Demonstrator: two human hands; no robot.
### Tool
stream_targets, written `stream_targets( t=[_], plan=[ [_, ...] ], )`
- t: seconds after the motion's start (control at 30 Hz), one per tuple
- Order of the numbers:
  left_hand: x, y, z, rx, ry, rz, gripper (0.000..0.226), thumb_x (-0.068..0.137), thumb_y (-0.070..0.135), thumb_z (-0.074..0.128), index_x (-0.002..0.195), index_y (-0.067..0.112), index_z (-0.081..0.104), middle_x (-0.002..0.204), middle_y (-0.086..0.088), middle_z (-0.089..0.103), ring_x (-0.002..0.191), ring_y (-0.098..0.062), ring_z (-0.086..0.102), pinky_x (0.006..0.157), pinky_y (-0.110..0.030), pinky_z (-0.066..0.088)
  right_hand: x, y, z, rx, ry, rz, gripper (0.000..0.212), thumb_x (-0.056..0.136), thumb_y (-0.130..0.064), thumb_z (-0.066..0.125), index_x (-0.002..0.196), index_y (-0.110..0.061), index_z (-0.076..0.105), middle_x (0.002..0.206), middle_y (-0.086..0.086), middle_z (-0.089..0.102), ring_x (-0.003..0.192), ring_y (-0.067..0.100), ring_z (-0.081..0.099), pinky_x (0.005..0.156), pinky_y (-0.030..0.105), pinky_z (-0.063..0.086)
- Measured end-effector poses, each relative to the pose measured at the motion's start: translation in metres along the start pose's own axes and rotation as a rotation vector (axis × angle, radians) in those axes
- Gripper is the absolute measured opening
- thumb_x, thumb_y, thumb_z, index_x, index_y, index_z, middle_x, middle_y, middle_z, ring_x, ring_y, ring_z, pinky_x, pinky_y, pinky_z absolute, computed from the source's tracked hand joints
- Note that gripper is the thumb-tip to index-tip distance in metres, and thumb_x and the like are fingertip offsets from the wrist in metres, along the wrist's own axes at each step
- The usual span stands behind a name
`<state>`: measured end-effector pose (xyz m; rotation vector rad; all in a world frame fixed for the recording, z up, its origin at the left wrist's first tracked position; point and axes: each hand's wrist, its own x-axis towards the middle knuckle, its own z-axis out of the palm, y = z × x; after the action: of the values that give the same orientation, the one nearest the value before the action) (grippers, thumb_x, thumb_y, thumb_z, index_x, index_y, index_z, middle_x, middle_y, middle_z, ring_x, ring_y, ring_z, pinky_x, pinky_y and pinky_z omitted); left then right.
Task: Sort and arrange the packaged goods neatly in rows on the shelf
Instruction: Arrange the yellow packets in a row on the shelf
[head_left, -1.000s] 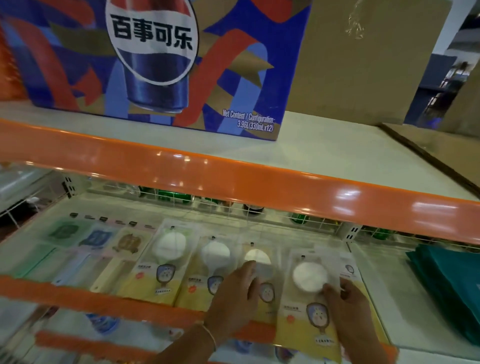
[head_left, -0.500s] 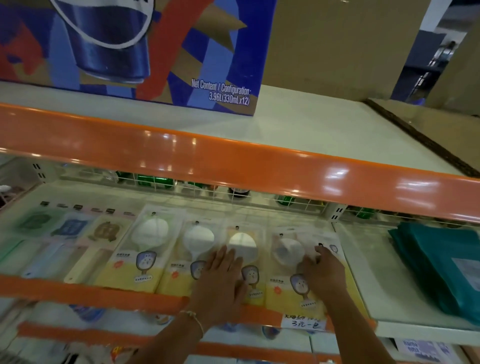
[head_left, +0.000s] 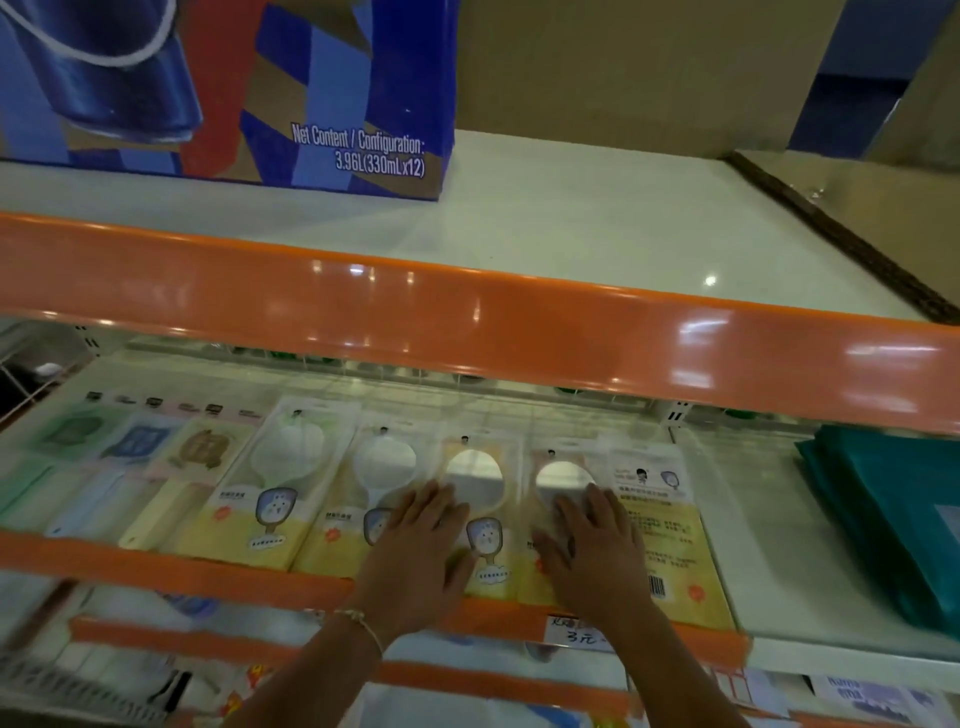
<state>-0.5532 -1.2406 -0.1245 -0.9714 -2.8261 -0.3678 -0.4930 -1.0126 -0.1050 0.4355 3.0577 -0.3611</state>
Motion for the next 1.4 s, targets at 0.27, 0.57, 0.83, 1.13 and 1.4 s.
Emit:
stream_targets(
  t=[0.27, 0.57, 0.83, 1.13, 1.4],
  plan=[
    [0.001, -0.003, 0.006, -0.014, 0.017, 0.002, 0.056, 0.094, 0.053, 0.040, 0.135, 0.017, 0.053, 0.146, -0.006, 0.046, 0.141, -0.026, 0.034, 0.115, -0.045, 0.029, 0.003, 0.015, -0.002, -0.003, 0.034, 0.004, 0.089, 0.076, -0.075, 0.008, 0.146, -0.031, 0.040, 0.161, 0.008, 0.019, 0.149, 0.031, 0.010, 0.118, 0.047, 0.013],
    [0.000, -0.005, 0.008, -0.007, 0.018, 0.013, 0.057, 0.094, 0.054, 0.035, 0.137, 0.019, 0.050, 0.148, -0.004, 0.043, 0.142, -0.024, 0.030, 0.117, -0.043, 0.024, 0.002, -0.003, 0.004, -0.019, 0.005, 0.017, 0.082, 0.081, -0.069, 0.007, 0.149, -0.028, 0.029, 0.162, 0.011, 0.012, 0.149, 0.031, 0.004, 0.120, 0.043, 0.002],
    [0.000, -0.004, 0.007, 0.022, 0.017, 0.017, 0.058, 0.095, 0.055, 0.034, 0.134, 0.017, 0.054, 0.144, -0.007, 0.048, 0.139, -0.026, 0.036, 0.115, -0.045, 0.028, 0.004, -0.015, 0.008, 0.076, -0.009, 0.092, 0.067, 0.094, -0.061, 0.032, 0.151, -0.026, 0.024, 0.163, 0.010, 0.004, 0.149, 0.029, -0.003, 0.119, 0.047, 0.005],
    [0.001, -0.004, 0.005, 0.029, -0.013, 0.008, 0.064, 0.095, 0.058, 0.028, 0.139, 0.017, 0.050, 0.149, -0.006, 0.042, 0.143, -0.025, 0.029, 0.117, -0.042, 0.020, 0.004, -0.019, 0.009, 0.086, 0.003, 0.096, 0.067, 0.094, -0.062, 0.034, 0.150, -0.028, 0.025, 0.163, 0.008, 0.005, 0.150, 0.028, -0.001, 0.119, 0.045, 0.007],
    [0.000, -0.003, 0.004, 0.059, -0.028, 0.002, 0.059, 0.094, 0.055, 0.033, 0.135, 0.017, 0.054, 0.145, -0.007, 0.048, 0.139, -0.026, 0.037, 0.115, -0.045, 0.028, 0.003, -0.015, 0.008, 0.060, -0.005, 0.073, 0.076, 0.085, -0.067, 0.023, 0.150, -0.028, 0.026, 0.163, 0.008, 0.007, 0.150, 0.029, 0.001, 0.119, 0.045, 0.008]
  ],
)
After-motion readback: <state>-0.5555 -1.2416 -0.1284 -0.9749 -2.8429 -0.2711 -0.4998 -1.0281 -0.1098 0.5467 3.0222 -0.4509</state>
